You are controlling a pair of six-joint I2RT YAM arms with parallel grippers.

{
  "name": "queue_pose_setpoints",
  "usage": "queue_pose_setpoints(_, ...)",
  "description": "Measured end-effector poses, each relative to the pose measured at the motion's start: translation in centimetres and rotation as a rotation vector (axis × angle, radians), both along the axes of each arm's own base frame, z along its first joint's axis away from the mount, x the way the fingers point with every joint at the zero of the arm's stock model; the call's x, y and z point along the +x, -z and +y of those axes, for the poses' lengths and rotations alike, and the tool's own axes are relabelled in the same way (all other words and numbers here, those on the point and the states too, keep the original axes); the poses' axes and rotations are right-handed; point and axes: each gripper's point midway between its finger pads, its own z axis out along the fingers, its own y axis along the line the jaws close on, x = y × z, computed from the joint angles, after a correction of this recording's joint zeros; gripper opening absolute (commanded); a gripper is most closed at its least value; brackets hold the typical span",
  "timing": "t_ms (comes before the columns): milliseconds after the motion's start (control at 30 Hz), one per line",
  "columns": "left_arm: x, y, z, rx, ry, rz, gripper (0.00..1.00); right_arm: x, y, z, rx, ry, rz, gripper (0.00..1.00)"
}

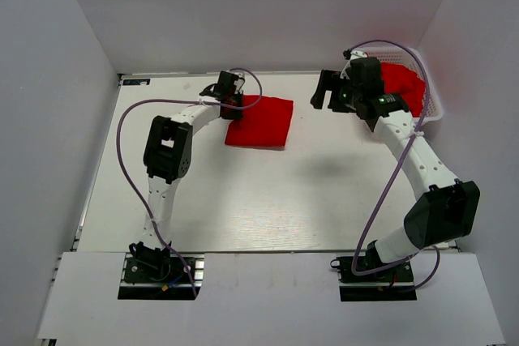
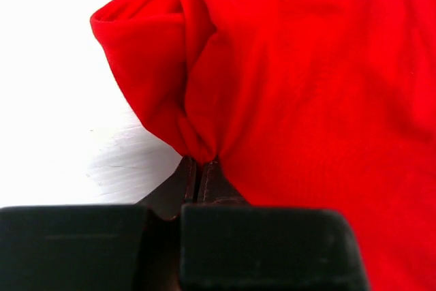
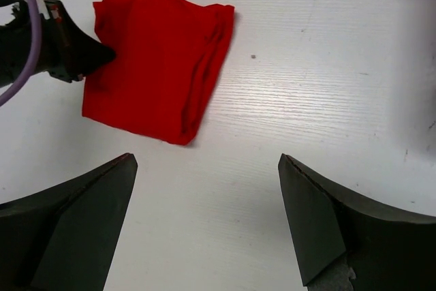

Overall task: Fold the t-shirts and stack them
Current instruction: Put the neatly folded tshirt into the corner of the board with the left arm

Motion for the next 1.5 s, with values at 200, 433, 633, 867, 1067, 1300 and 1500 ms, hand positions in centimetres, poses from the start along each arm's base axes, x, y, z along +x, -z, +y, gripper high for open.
queue_pose_setpoints(200,0.7,-0.3,3.4,0.057,-0.025,0.002,0.0,-0.4,0.8,-1.0,-0.022,0.032,0.009,0.9)
queue_pose_setpoints(433,2.7,-1.4,13.7,0.178,-0.141,-0.03,0.0,-0.5,1.8,-1.3,-0.037,0.029,0.026,0.9)
queue_pose_setpoints(633,4.0,-2.4,22.9,0.288,-0.213,-0.065,0.0,0.1,3.4,-1.5,-0.057,0.029,0.06,0.9)
queue_pose_setpoints(867,7.8,-8.5,30.8,0.37,-0.271,-0.205,0.0,1.1,6.1,-1.3,-0.068,0.024,0.132,0.9)
queue_pose_setpoints(1067,10.2,-12.3,35.5,0.417,-0.321,-0.308,0.0,2.0,6.2,-0.9,-0.063,0.016,0.146,0.9)
queue_pose_setpoints(1300,9.7,-8.2,39.4,0.423,-0.369,-0.243,0.0,3.0,5.9,-0.6,-0.059,0.015,0.158,0.9)
queue_pose_setpoints(1500,9.0,-5.1,41.7,0.442,-0.43,-0.187,0.02,3.2,6.3,-0.2,-0.052,0.004,0.184,0.9)
